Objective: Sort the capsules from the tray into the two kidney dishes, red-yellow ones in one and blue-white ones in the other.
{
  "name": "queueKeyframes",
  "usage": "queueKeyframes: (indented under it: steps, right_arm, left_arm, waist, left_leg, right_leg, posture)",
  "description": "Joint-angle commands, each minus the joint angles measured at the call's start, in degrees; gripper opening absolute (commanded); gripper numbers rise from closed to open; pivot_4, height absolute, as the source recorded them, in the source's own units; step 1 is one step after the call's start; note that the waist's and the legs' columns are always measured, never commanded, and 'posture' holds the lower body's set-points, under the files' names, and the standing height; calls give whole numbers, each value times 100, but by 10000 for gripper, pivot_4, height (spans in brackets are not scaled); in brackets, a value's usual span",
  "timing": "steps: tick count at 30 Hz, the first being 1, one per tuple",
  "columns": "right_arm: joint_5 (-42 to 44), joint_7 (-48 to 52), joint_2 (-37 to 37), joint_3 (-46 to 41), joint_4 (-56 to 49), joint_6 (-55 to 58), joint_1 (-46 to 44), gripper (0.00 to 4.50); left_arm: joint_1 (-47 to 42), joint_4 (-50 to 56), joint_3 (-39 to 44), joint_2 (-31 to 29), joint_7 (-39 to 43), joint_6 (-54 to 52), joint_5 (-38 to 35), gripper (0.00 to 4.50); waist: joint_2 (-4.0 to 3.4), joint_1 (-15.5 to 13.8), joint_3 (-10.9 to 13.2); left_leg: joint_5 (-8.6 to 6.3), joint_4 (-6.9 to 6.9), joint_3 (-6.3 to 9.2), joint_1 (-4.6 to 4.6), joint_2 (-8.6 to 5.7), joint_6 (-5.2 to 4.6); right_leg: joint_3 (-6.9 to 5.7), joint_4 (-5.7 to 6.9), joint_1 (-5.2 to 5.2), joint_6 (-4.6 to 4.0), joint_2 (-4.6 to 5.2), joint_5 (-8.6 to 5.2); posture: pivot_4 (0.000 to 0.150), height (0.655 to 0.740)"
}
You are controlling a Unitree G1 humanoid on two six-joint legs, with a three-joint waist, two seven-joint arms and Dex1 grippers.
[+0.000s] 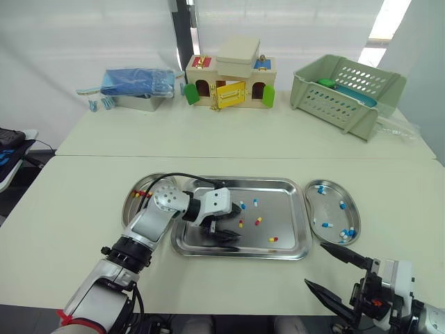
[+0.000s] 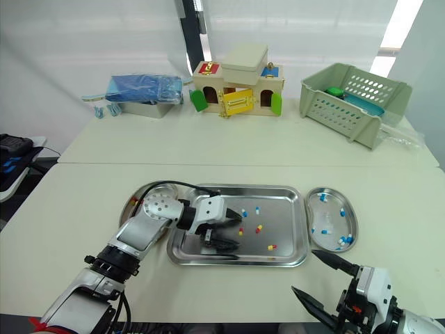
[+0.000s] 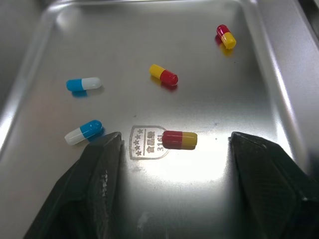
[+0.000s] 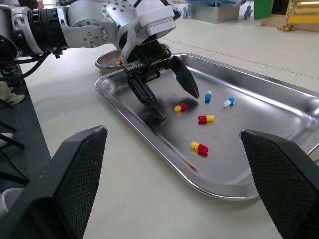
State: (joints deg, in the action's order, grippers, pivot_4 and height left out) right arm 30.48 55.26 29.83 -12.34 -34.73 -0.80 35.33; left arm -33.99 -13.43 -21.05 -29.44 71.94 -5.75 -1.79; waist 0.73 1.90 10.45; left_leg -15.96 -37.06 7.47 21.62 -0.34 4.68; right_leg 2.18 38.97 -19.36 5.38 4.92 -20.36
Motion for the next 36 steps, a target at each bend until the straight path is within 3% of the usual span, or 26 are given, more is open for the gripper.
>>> queueKeyframes:
  steps: [1,4,21,23,36]
  right_arm:
    - [97,26,23,-50,-88,-105,51,45000]
    - [74,60,12,-41,-15,-158,64,45000]
    - [29,57,-6,-8,116,-215,37,45000]
    - [14,54,-15,6,102,-238,67,45000]
    - [11,12,6,56,1,-237,131,45000]
  left_arm:
    - [78,178,-84,-18,-3,15,77,23665]
    - [98,204,-92,-5,-22,25,99,14667]
    - [136,205,-146,22,47,84,139,14667]
    - [150,201,-146,27,-33,132,206,10158]
    - [173,387,-94,11,-111,37,127,10158]
  waist:
    - [0,0,0]
    - [0,-1,0]
    - [0,-2,-1]
    - [0,-2,-2]
    - [-1,-2,-3]
  left_leg:
    - [0,0,0,0,0,0]
    - [0,0,-1,0,0,0]
    - [0,-1,0,-1,0,0]
    - [0,-1,0,-1,0,0]
    - [0,-1,0,-7,0,0]
  right_leg:
    - [0,0,0,0,0,0]
    - [0,0,1,0,0,0]
    - [0,0,2,0,0,0]
    - [0,0,3,0,0,0]
    - [0,0,8,0,0,0]
  posture:
    - [1500,7400]
    - [1500,7400]
    - [1500,7400]
    - [1500,7400]
    - [1500,7400]
